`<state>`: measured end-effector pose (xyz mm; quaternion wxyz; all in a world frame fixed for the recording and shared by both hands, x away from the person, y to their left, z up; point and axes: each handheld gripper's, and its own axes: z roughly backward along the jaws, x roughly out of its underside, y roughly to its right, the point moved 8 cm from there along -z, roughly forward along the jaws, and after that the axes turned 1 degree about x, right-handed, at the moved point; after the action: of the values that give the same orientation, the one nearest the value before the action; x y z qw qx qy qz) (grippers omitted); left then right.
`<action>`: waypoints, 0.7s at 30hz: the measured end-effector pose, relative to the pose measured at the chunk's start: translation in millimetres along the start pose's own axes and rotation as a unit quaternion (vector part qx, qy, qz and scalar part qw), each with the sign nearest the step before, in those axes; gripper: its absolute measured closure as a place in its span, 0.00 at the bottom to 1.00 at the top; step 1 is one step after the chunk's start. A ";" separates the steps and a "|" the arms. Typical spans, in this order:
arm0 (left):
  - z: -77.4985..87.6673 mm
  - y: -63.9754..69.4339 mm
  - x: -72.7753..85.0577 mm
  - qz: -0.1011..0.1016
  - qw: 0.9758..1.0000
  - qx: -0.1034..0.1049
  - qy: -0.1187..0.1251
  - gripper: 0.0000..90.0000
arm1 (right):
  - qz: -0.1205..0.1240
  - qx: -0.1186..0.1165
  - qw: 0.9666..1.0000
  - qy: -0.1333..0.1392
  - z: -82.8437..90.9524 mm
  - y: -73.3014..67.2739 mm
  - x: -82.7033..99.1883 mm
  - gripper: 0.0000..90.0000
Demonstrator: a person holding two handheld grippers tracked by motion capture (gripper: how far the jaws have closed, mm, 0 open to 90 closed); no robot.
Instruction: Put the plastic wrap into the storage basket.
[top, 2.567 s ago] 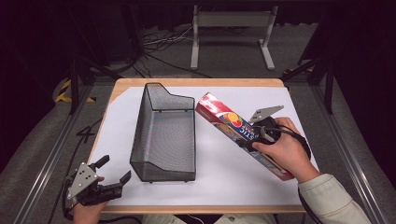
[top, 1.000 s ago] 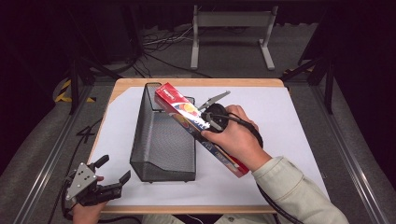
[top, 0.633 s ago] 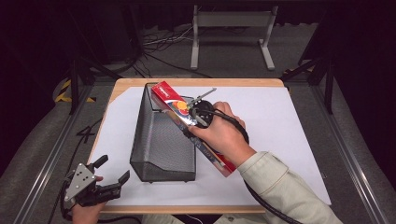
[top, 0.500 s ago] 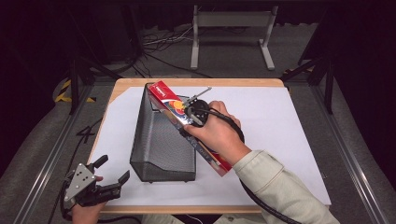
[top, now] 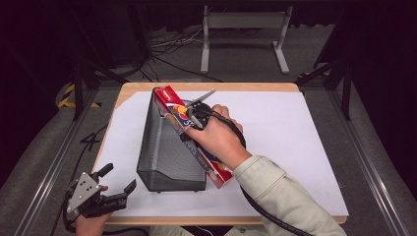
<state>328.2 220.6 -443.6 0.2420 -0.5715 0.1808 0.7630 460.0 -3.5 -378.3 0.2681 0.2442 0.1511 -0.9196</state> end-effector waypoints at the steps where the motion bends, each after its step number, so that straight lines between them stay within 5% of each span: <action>1: 0.0 0.0 0.1 0.000 1.000 0.000 0.000 0.10 | -0.003 0.001 1.000 -0.002 -2.4 0.7 0.2 0.44; 10: 0.4 -0.3 0.3 0.002 1.000 -0.002 0.001 0.10 | -0.023 0.007 0.999 -0.024 -19.6 0.2 1.7 0.44; 21: 0.3 -0.7 0.3 0.002 1.000 -0.001 0.001 0.10 | -0.006 0.039 0.997 -0.061 -37.6 -4.7 4.4 0.43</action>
<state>328.3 221.4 -443.8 0.2395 -0.5725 0.1813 0.7629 468.0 13.8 -411.4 0.2620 0.1967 0.0993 -0.9396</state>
